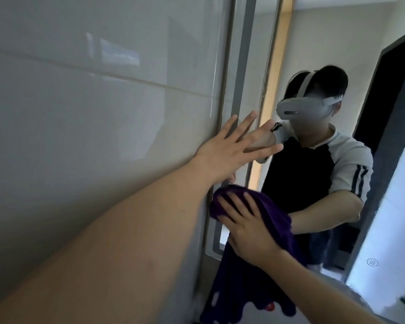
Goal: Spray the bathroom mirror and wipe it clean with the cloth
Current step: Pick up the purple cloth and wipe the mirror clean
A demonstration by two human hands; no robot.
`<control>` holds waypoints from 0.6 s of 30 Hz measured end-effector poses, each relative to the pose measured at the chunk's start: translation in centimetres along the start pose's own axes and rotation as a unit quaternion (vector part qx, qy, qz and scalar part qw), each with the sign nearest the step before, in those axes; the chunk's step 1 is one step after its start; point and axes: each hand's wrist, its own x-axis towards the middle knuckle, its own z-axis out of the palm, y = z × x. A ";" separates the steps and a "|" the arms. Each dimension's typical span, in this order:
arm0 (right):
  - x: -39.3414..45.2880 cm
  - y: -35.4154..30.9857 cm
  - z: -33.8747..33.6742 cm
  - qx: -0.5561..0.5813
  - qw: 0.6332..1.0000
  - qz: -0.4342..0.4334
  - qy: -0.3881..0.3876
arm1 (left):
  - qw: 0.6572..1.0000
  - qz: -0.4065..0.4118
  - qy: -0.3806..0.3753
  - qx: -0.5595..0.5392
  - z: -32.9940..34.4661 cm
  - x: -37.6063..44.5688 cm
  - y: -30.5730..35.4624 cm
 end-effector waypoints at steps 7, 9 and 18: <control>-6.4 -2.9 7.9 -0.028 0.985 -0.097 -0.137 | 1.000 0.003 0.007 0.015 -0.1 -0.2 -0.1; -7.0 -2.4 8.0 -0.027 0.984 -0.101 -0.141 | 1.000 0.008 0.014 0.016 0.0 -0.1 -0.2; -4.3 -4.0 8.6 -0.034 0.984 -0.116 -0.130 | 0.999 0.005 0.019 0.029 0.3 0.1 0.0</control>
